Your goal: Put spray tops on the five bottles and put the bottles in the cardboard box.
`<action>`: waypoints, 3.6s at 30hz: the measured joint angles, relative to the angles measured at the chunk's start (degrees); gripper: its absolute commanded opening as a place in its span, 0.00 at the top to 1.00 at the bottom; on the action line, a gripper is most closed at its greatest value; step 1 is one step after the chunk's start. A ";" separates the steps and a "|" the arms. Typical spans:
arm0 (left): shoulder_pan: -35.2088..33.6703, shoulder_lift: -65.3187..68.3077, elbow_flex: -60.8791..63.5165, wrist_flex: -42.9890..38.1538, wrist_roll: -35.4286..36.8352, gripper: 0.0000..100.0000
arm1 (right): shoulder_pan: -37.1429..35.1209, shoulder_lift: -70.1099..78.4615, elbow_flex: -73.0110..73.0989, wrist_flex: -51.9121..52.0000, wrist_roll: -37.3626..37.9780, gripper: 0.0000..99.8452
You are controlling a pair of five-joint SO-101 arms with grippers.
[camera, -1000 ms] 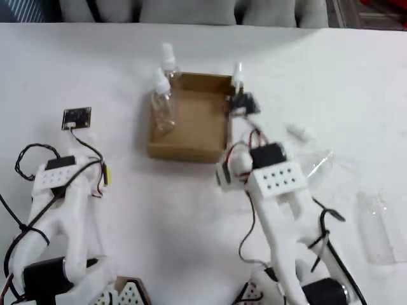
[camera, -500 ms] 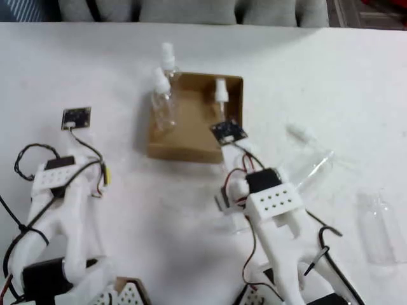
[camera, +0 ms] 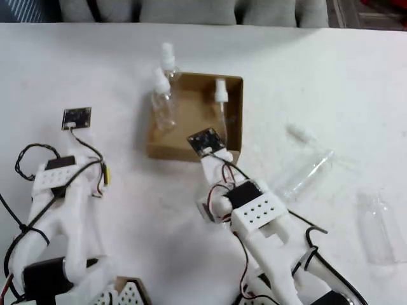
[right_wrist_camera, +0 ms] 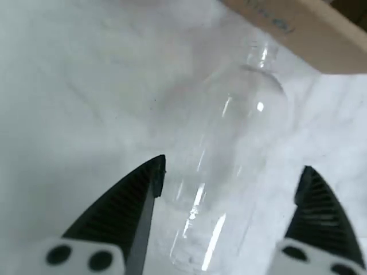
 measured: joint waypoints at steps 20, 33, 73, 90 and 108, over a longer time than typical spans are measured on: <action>0.00 0.00 0.00 0.00 0.00 0.98 | 10.99 2.55 -28.92 9.58 4.75 0.86; 0.00 0.00 0.00 0.00 0.00 0.98 | 10.99 28.31 -30.24 -23.56 4.92 0.86; 0.00 0.00 0.00 0.00 0.00 0.98 | 19.08 61.36 -50.81 -37.10 5.01 0.98; 0.00 0.00 0.00 0.00 0.00 0.98 | 22.15 46.07 -51.96 -20.57 4.92 0.98; 0.18 0.00 0.00 0.00 0.00 0.98 | 30.59 23.30 -51.96 18.46 6.15 0.98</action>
